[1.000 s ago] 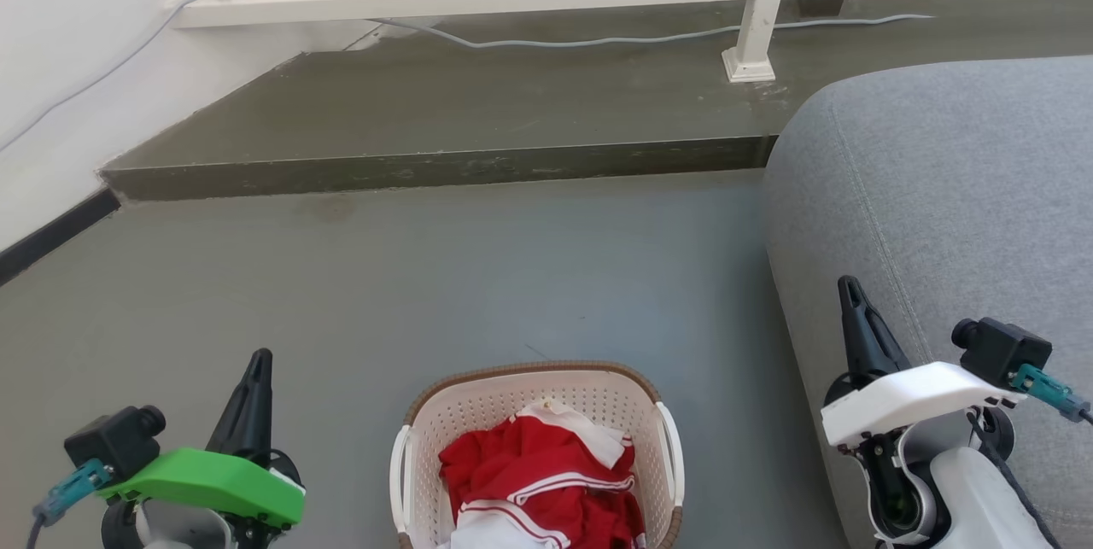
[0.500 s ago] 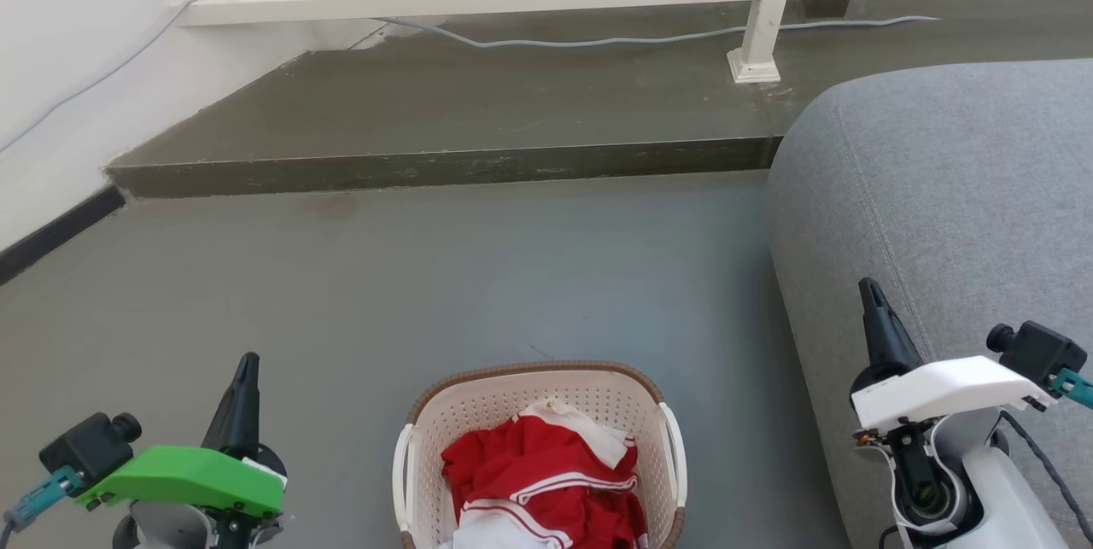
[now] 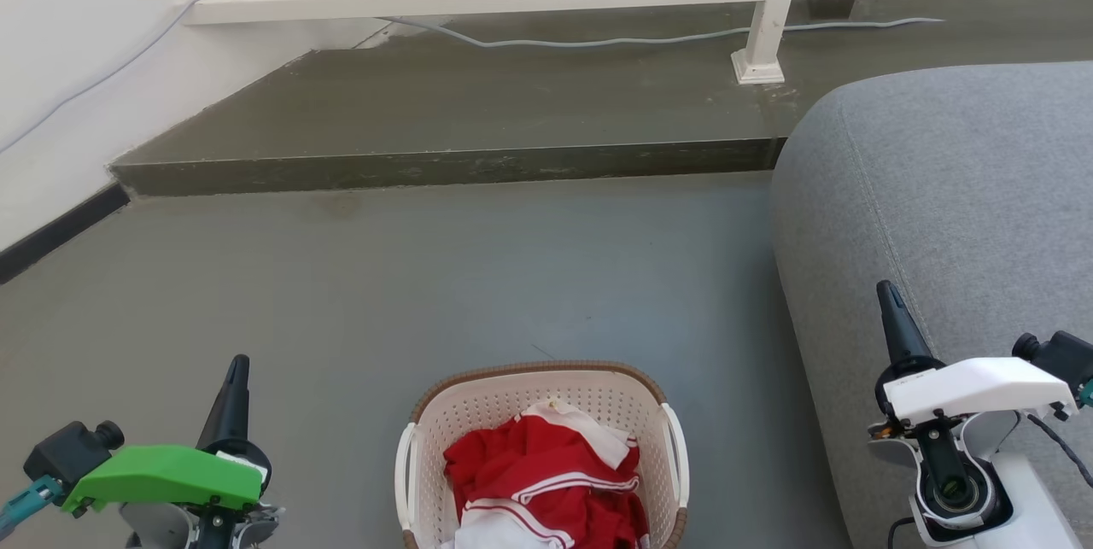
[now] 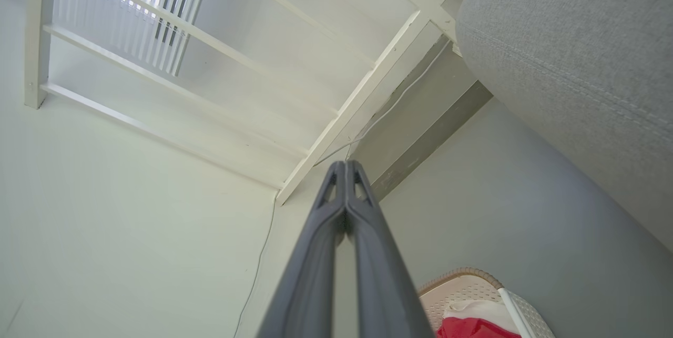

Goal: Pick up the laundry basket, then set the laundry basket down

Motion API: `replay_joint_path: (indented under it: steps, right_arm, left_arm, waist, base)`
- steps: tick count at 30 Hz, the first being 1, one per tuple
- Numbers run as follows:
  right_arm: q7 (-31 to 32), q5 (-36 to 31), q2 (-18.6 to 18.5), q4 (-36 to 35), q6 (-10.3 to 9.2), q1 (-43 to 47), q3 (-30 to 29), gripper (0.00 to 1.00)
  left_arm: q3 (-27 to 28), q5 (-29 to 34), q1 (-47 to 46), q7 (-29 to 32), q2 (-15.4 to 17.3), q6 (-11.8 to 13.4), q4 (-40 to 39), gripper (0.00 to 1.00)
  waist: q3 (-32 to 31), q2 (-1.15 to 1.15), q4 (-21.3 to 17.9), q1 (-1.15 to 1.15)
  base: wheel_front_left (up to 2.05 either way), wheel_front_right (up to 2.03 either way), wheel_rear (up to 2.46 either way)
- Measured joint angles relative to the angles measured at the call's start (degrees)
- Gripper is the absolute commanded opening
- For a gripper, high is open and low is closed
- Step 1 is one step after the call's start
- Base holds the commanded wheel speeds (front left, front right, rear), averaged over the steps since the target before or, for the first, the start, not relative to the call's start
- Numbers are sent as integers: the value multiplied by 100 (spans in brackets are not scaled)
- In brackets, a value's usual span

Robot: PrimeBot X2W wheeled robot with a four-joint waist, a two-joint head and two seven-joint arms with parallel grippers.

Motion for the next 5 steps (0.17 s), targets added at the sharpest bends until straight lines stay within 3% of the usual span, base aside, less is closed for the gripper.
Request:
replay_joint_path:
  steps: [5]
  right_arm:
    - [100,361,21,13,48,-2,-109,0]
  left_arm:
    - [93,-280,-2,99,-87,-1,12,0]
  waist:
    - [-1,0,12,0]
  base:
    - [0,0,0]
